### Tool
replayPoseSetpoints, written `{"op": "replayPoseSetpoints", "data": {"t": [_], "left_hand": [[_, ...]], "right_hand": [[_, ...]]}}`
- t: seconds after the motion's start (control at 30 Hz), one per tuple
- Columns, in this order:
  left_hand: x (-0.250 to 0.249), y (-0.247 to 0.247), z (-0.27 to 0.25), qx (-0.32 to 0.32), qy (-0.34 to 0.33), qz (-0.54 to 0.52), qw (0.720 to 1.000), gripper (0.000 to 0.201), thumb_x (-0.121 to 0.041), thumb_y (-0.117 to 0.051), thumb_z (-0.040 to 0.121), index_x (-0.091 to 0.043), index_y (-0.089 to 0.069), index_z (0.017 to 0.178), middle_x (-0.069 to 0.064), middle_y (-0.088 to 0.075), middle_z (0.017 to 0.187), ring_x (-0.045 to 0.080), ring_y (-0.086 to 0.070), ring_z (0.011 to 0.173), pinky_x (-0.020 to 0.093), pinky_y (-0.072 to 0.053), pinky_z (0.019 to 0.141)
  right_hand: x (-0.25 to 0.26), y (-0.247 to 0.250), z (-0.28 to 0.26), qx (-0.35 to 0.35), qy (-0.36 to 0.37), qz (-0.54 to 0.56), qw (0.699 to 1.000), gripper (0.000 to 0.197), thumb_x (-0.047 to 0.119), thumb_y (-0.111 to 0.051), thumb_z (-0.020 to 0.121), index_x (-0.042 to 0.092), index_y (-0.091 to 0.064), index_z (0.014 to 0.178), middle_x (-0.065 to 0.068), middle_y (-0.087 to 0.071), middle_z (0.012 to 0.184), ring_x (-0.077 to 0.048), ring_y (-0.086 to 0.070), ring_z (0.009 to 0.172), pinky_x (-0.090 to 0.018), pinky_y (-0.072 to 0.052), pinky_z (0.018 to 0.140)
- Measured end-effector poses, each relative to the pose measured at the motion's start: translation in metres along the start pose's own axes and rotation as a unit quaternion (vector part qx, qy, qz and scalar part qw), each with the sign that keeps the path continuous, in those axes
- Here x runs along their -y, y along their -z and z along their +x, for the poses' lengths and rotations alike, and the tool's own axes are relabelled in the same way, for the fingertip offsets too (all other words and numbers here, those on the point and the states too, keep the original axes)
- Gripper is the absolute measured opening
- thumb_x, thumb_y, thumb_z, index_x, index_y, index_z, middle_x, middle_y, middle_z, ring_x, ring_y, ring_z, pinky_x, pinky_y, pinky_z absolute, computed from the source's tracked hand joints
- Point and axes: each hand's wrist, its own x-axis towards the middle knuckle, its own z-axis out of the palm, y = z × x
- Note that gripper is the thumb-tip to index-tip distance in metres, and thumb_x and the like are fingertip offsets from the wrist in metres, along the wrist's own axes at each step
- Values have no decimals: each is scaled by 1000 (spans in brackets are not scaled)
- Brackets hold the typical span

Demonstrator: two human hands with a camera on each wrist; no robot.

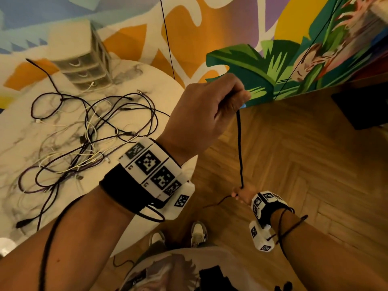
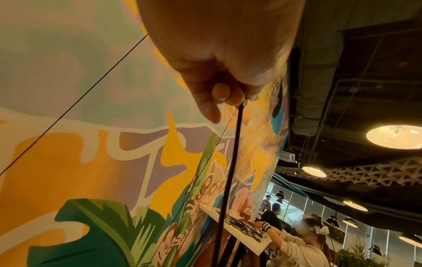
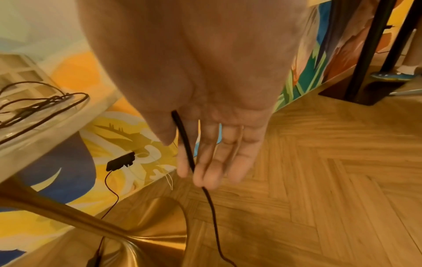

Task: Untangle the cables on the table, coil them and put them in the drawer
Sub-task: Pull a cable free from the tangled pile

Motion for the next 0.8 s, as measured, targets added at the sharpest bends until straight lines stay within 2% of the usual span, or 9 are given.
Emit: {"op": "replayPoseSetpoints", "data": {"t": [0.1,0.17,0.2,0.3,0.37,0.47,0.6,0.73,0.8], "left_hand": [[2,-6,-4,26,24,-20,999,20,-18,-52,95,-2,-59,85,-19,-41,58,2,-46,50,11,-31,49],[2,-16,-8,65,35,-28,997,21,-21,-52,95,-4,-59,86,-18,-42,60,-3,-43,50,8,-30,51],[3,-23,-11,89,36,-25,995,21,-22,-52,95,-4,-59,86,-16,-44,61,-3,-42,50,9,-31,51],[6,-47,-23,159,26,-10,987,23,-26,-51,95,-8,-59,85,-5,-54,63,5,-46,52,14,-36,51],[8,-60,-31,198,9,-4,980,23,-28,-51,95,-9,-58,84,0,-58,65,12,-52,55,29,-44,51],[7,-67,-34,210,-20,8,978,23,-28,-51,95,-8,-58,84,1,-60,64,16,-54,54,34,-45,49],[16,-56,-31,161,9,0,987,25,-28,-52,95,-8,-61,84,-2,-58,63,12,-52,53,24,-39,49],[22,-57,-36,193,36,-6,981,24,-30,-52,94,-10,-62,86,-2,-62,68,12,-55,58,26,-42,53],[23,-64,-42,228,47,-6,973,20,-29,-53,93,-12,-62,87,-1,-64,70,11,-56,60,25,-42,54]], "right_hand": [[0,5,-1,-23,25,-74,997,23,27,-53,96,7,-63,88,-10,-61,89,-23,-58,79,-31,-46,70],[5,11,-8,-17,49,-161,986,44,45,-50,94,10,-62,118,-10,-62,117,-26,-57,108,-32,-44,88],[11,16,-12,-23,74,-170,982,49,52,-49,92,14,-61,121,-6,-61,120,-24,-56,110,-31,-43,88],[31,20,-24,-63,191,-139,970,43,53,-50,91,15,-70,93,-3,-68,92,-21,-61,84,-36,-47,74],[39,17,-20,-105,231,-144,957,41,44,-46,93,13,-65,74,-4,-65,74,-22,-59,68,-45,-50,70],[38,14,-16,-66,186,-135,971,49,39,-34,95,23,-62,57,1,-65,66,-22,-61,64,-46,-53,71],[31,12,-28,61,85,-32,994,61,48,-30,100,12,-67,66,-5,-62,64,-16,-54,52,-26,-44,51],[27,18,-25,41,180,-110,977,53,71,-48,79,23,-70,72,-3,-70,80,-20,-64,74,-41,-54,76],[46,21,-43,0,250,-83,965,40,54,-61,82,14,-65,78,-10,-64,77,-16,-63,75,-38,-55,75]]}}
